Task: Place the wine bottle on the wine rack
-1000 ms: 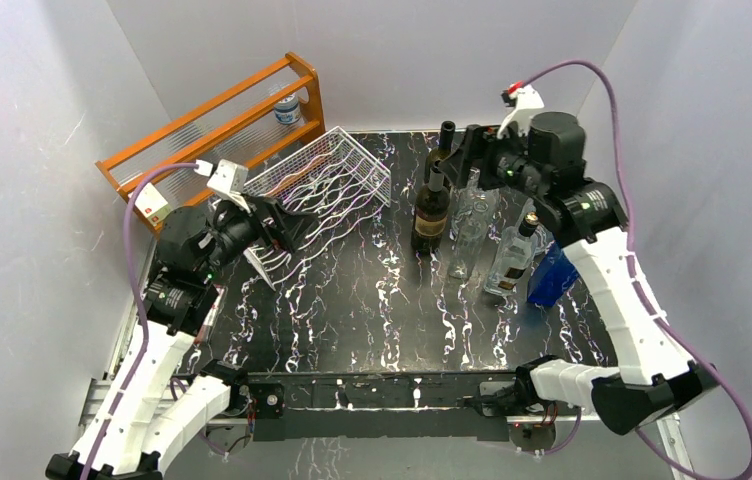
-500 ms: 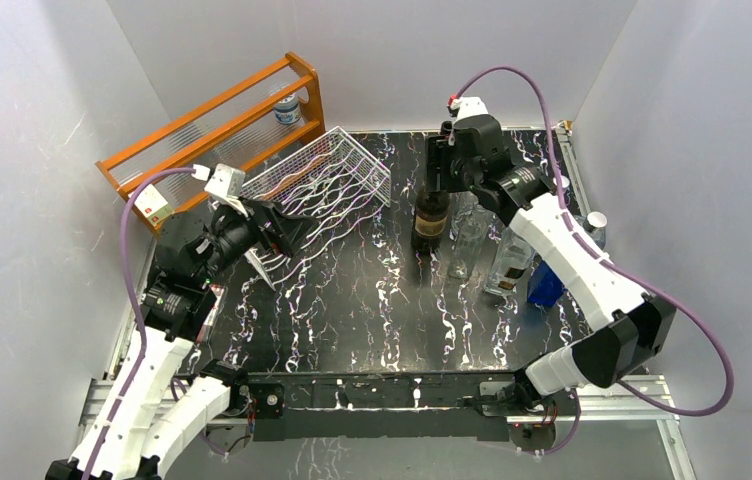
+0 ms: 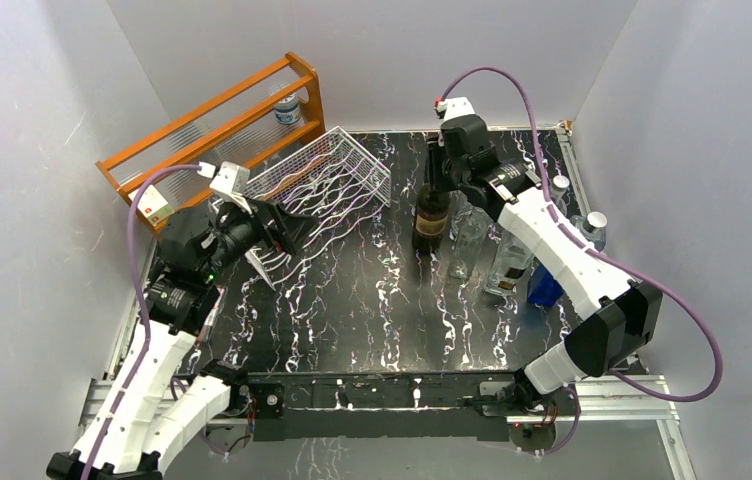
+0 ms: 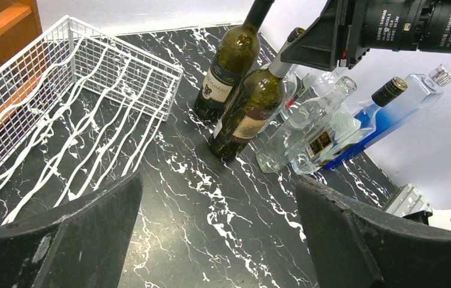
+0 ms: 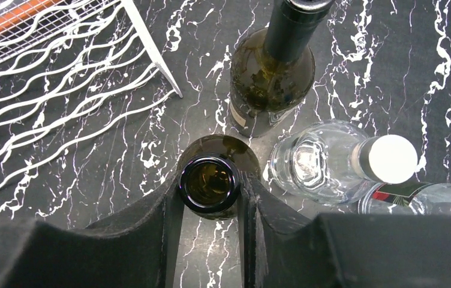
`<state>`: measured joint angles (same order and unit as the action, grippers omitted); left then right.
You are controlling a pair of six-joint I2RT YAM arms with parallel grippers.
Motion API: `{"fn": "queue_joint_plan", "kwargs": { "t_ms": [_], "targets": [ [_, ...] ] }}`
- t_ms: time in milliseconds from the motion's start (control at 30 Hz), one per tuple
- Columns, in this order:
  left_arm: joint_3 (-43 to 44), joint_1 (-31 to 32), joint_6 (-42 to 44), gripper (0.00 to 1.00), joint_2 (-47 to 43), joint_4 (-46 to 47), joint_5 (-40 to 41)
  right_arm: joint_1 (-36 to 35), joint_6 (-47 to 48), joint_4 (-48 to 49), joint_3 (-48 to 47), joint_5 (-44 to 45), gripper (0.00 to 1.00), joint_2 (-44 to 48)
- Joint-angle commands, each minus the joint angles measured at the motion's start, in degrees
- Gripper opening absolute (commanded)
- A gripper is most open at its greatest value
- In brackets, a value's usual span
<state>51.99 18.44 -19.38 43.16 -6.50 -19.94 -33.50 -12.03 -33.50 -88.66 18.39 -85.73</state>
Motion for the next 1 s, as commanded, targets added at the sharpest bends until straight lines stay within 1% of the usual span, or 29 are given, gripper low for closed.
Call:
{"fn": "queue_joint_plan", "kwargs": {
  "t_ms": [0, 100, 200, 233, 300, 333, 367, 467, 567, 700, 833, 967],
  "targets": [
    [-0.40, -0.42, -0.45, 0.98, 0.49, 0.12, 0.48, -0.53, 2.28, 5.24, -0.65, -1.08, 0.38, 0.74],
    [-0.59, -0.41, -0.50, 0.98, 1.19, -0.09, 1.16, -0.82, 3.18, 4.79, -0.49, -3.37, 0.32, 0.99],
    [-1.40, -0.44, -0.31, 0.98, 1.57, 0.32, 1.03, -1.12, 3.60, 3.74, -0.46, -7.93, 0.25, 1.84],
    [-1.76, -0.45, 0.11, 0.98, 1.84, 0.43, -1.06, -1.26, 3.66, 3.51, -0.34, -10.01, 0.24, 2.40],
    [-2.80, -0.40, 1.29, 0.98, 3.00, 2.35, -10.82, -1.40, 3.96, 3.41, 0.28, -15.22, 0.24, 3.68],
    [-3.94, -0.43, 0.33, 0.98, 3.80, 4.93, -15.06, -1.59, 4.15, 3.48, 0.88, -17.74, 0.24, 4.30],
    [-4.92, -0.42, -1.45, 0.98, 4.58, 6.60, -17.01, -1.75, 4.39, 3.38, 1.46, -20.04, 0.24, 4.87],
    [-8.51, -0.40, -6.10, 0.98, 6.04, 10.81, -17.00, -3.52, 6.15, 3.42, 3.89, -23.86, 0.24, 6.72],
    [-12.08, -0.06, -8.50, 0.98, 6.84, 15.22, -16.71, -6.68, 8.26, 2.96, 6.40, -23.18, 0.25, 7.66],
    [-15.50, 1.53, -8.97, 0.98, 8.64, 17.76, -15.21, -9.59, 8.97, 2.11, 7.82, -24.46, 0.25, 8.30],
    [-18.73, 4.33, -8.97, 0.98, 10.04, 20.28, -14.38, -10.09, 7.17, 4.77, 10.41, -30.58, 0.25, 9.93],
    [-19.80, 6.68, -8.97, 0.98, 10.72, 20.16, -13.40, -10.07, 4.70, 6.72, 12.24, -31.78, 0.24, 11.89]
  ]
}}
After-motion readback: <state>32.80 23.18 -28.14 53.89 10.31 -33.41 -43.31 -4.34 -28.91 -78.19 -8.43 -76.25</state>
